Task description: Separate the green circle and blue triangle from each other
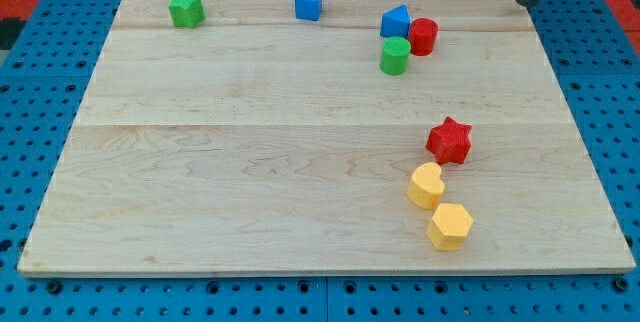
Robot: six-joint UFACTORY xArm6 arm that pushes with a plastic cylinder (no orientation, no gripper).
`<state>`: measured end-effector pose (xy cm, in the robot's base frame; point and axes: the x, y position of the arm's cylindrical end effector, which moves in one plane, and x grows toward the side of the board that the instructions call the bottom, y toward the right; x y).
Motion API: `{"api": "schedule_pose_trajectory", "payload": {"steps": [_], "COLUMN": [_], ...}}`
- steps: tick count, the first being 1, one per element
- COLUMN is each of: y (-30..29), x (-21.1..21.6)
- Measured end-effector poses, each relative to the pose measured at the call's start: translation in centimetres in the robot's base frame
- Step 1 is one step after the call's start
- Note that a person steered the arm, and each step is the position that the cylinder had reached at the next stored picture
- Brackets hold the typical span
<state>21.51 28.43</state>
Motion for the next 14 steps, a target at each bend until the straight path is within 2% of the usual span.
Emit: {"api": "schedule_pose_trajectory", "payload": {"steps": [3, 4, 5, 6, 7, 8, 9, 10, 12, 13, 14], "y": [-7.5, -9.3, -12.9, -18.2, -21.0, -21.0, -20.3, -20.3, -23.5, -27.2, -22.6], "x": [-1.3, -0.4, 3.2, 4.9, 4.4, 9.0, 16.6, 18.6, 29.6, 31.7, 35.2]}}
